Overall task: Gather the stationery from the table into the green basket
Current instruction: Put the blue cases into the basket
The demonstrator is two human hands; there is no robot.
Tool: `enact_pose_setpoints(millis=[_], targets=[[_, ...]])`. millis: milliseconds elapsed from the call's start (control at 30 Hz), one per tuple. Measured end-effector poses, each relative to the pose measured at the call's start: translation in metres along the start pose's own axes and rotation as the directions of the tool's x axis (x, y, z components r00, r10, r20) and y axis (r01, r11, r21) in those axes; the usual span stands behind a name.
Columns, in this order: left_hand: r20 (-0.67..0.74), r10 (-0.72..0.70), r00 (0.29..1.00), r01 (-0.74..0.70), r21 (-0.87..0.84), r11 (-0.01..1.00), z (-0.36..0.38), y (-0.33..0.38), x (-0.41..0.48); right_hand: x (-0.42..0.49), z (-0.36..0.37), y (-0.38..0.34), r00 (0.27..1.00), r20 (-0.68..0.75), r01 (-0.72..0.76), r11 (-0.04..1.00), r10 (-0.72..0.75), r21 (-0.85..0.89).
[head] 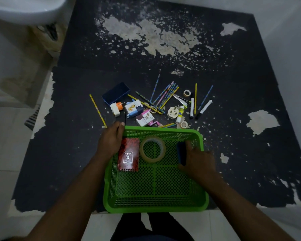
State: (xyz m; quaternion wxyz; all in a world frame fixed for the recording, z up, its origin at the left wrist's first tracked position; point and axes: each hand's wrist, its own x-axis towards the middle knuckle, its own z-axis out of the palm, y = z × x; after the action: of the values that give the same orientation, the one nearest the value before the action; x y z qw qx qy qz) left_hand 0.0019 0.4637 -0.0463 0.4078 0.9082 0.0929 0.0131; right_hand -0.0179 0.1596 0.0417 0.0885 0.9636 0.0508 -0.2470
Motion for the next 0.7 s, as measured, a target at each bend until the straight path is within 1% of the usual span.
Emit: enact_pose_setpoints(millis=[100, 133, 233, 300, 533, 633, 700], targets=[[0.011, -0.005, 1.0, 0.004, 0.005, 1.0, -0.001, 0.001, -0.001, 0.004, 0.007, -0.009, 0.997, 0.055, 0.049, 0.997, -0.046, -0.066], [0.014, -0.008, 1.0, 0.008, 0.009, 1.0, 0.0, 0.0, -0.001, 0.006, 0.009, -0.01, 0.997, 0.063, 0.05, 0.997, -0.046, -0.058], [0.014, -0.011, 1.0, 0.011, 0.02, 1.0, -0.001, 0.0, 0.0, 0.011, 0.008, -0.009, 0.998, 0.058, -0.011, 1.0, 0.009, 0.028], [0.015, 0.003, 1.0, -0.003, 0.019, 1.0, -0.001, 0.0, 0.0, 0.015, 0.006, -0.009, 0.998, 0.059, -0.018, 0.998, 0.015, 0.055], [0.023, -0.011, 1.0, 0.011, -0.014, 1.0, -0.002, 0.002, 0.0, 0.032, -0.01, -0.013, 0.994, 0.099, 0.049, 0.999, -0.049, 0.005], [0.017, -0.023, 1.0, 0.023, -0.029, 0.999, -0.002, 0.003, 0.0, 0.034, -0.026, -0.024, 0.989, 0.124, 0.078, 0.996, -0.084, 0.05], [0.013, -0.04, 0.999, 0.04, -0.037, 0.998, -0.002, 0.005, -0.001, 0.036, -0.046, -0.04, 0.985, 0.079, 0.15, 0.986, -0.155, 0.072]])
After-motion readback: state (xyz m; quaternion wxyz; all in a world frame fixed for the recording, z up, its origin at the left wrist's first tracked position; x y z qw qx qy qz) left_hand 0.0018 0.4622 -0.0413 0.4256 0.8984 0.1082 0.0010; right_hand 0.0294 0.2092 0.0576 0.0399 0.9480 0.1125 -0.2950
